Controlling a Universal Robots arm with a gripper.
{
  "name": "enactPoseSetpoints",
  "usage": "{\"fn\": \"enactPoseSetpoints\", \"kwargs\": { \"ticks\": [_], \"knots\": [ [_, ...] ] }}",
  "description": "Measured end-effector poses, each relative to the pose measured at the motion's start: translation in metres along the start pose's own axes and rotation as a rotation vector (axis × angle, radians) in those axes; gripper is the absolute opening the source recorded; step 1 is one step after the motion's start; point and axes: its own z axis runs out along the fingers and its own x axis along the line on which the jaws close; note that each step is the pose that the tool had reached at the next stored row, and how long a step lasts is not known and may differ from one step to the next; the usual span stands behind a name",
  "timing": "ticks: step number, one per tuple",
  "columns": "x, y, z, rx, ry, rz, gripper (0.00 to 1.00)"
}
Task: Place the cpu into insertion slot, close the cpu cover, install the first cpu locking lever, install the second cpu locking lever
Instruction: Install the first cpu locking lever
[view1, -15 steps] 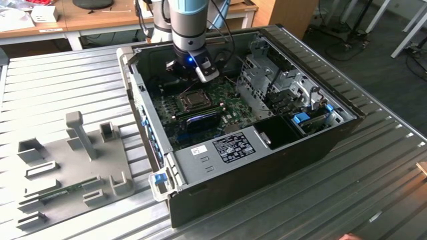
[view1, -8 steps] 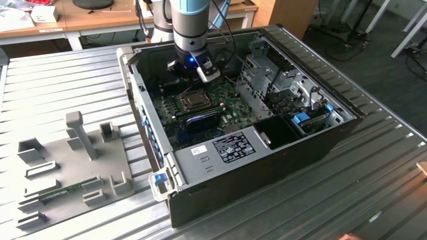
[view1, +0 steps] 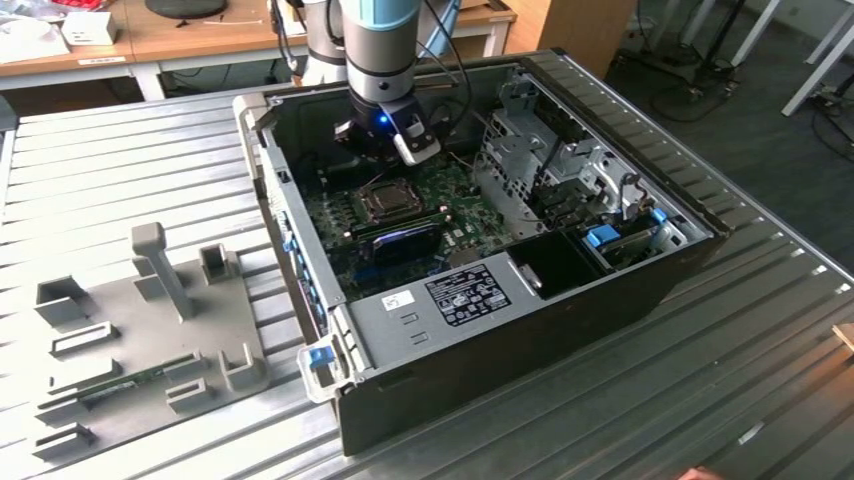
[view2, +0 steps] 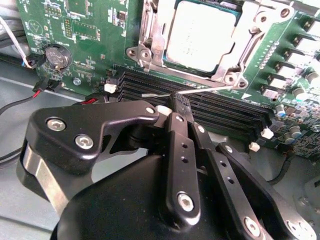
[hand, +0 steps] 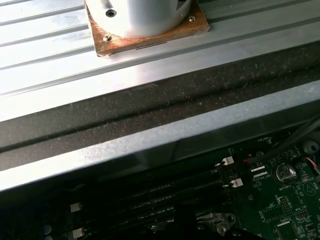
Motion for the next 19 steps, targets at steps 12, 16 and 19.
{"fn": "enactPoseSetpoints", "kwargs": {
  "ticks": [12,16,19],
  "knots": [
    [-0.0007,-0.0023,0.0083,0.0001,0.0001,0.000,0.10],
    [-0.0013,-0.0030,0.0113,0.0000,0.0001,0.000,0.10],
    [-0.0024,-0.0033,0.0135,0.0000,0.0001,0.000,0.10]
  ]
}}
